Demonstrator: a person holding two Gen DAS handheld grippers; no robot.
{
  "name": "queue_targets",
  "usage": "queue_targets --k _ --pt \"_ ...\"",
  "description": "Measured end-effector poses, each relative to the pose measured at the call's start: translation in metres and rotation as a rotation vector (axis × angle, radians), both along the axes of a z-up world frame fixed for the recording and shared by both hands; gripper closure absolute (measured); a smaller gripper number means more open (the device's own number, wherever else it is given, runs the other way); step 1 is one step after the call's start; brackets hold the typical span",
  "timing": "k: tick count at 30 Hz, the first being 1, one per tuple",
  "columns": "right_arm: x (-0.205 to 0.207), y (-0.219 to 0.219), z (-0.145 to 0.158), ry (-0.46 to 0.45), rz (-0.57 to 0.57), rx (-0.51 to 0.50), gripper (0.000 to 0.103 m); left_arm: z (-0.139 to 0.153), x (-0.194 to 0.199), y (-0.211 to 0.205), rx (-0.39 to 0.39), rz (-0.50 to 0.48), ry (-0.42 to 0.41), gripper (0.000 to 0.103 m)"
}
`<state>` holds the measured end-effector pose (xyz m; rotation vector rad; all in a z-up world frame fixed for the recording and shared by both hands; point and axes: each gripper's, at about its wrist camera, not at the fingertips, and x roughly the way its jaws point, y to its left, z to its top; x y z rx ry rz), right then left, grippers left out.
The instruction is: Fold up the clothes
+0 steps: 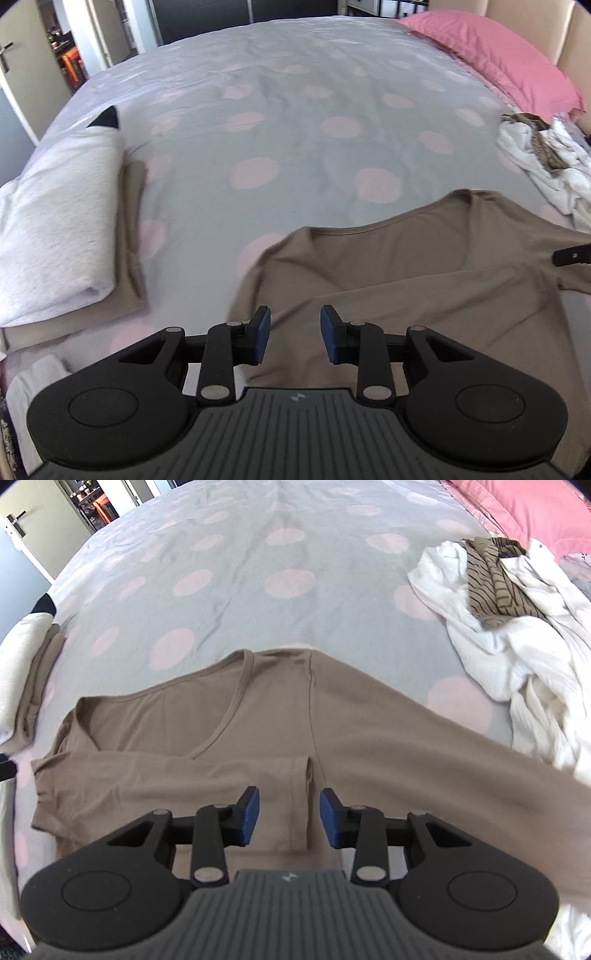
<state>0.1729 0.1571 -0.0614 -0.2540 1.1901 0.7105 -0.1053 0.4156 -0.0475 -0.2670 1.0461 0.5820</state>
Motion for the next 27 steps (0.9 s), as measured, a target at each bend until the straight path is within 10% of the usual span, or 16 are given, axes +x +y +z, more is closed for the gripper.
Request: queue_targets --k 7,16,20,22,27 --pt "0.020 0.024 -0.026 -0.003 -0.007 -0.065 0.069 -0.041 -0.026 0.078 -0.153 0.272 -0.051 0.075" --pt "0.023 0.039 -0.029 -0.013 0.034 -0.082 0.069 -0.078 0.001 0.093 -0.253 0.232 0.015 0.078" --pt "0.023 0.037 -0.033 0.007 0.056 -0.093 0.077 -0.075 0.001 0.093 -0.239 0.240 0.000 0.103" --pt "0.023 0.037 -0.036 0.026 0.057 -0.100 0.102 -0.063 -0.002 0.096 -0.216 0.263 -0.036 0.103" --pt "0.018 0.039 -0.026 -0.080 0.074 -0.111 0.103 -0.033 -0.012 0.111 -0.073 0.360 -0.093 0.103"
